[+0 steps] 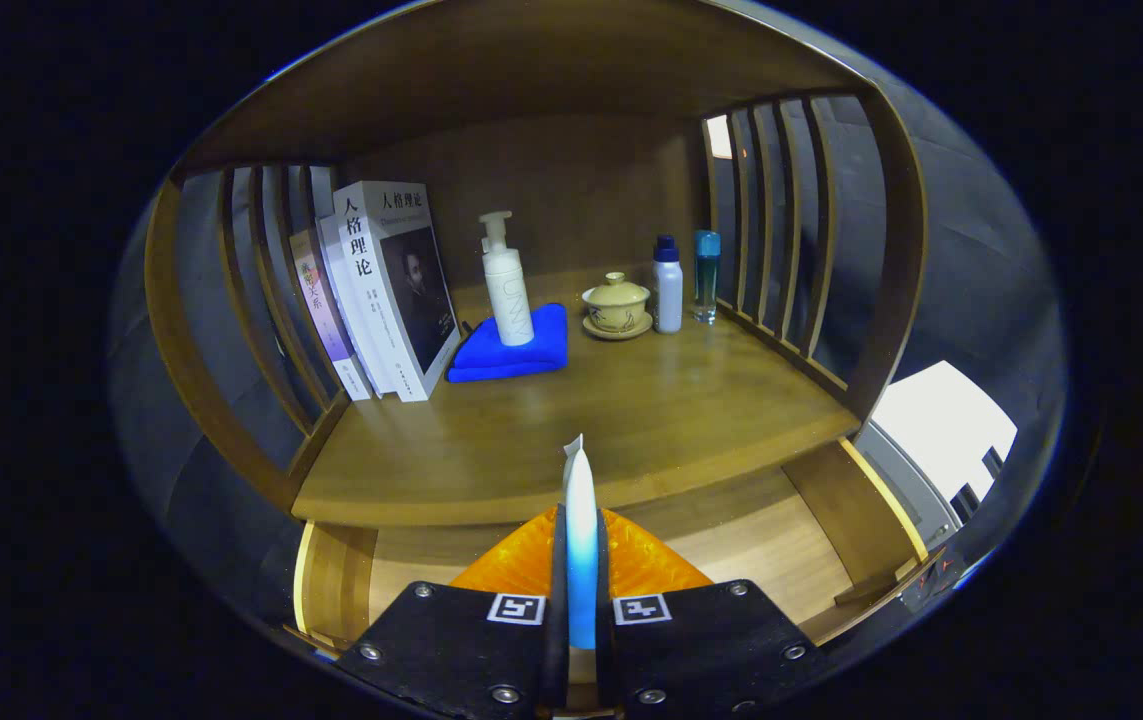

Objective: Pull open the drawer, take out the items inside it, and place them on the countertop above the cabinet.

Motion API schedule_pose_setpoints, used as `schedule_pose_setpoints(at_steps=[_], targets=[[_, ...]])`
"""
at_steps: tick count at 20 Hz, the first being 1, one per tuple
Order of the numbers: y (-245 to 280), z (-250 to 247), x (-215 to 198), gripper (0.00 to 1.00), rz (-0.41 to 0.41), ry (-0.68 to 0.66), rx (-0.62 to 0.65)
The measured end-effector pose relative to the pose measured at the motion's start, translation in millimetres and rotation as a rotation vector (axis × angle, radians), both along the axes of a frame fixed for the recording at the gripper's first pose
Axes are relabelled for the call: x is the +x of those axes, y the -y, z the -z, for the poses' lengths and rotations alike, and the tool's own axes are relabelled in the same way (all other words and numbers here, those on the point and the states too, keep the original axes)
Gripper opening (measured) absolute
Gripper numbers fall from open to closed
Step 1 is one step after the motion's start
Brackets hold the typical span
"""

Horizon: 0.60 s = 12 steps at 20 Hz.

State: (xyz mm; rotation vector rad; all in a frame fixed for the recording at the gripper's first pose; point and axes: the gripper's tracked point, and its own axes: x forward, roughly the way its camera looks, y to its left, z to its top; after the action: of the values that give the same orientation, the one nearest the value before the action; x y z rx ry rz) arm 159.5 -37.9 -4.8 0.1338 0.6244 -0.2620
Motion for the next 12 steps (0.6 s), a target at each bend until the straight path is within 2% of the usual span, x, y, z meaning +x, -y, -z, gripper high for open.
schedule_pose_setpoints(at_steps=[4,8,12], targets=[[5.2,-10.6,36.0,0.11,-0.034,0.016,0.004],[10.8,-5.7,78.3,0.11,-0.076,0.03,0.078],[23.1,7.0,96.7,0.12,-0.085,0.007,0.124]])
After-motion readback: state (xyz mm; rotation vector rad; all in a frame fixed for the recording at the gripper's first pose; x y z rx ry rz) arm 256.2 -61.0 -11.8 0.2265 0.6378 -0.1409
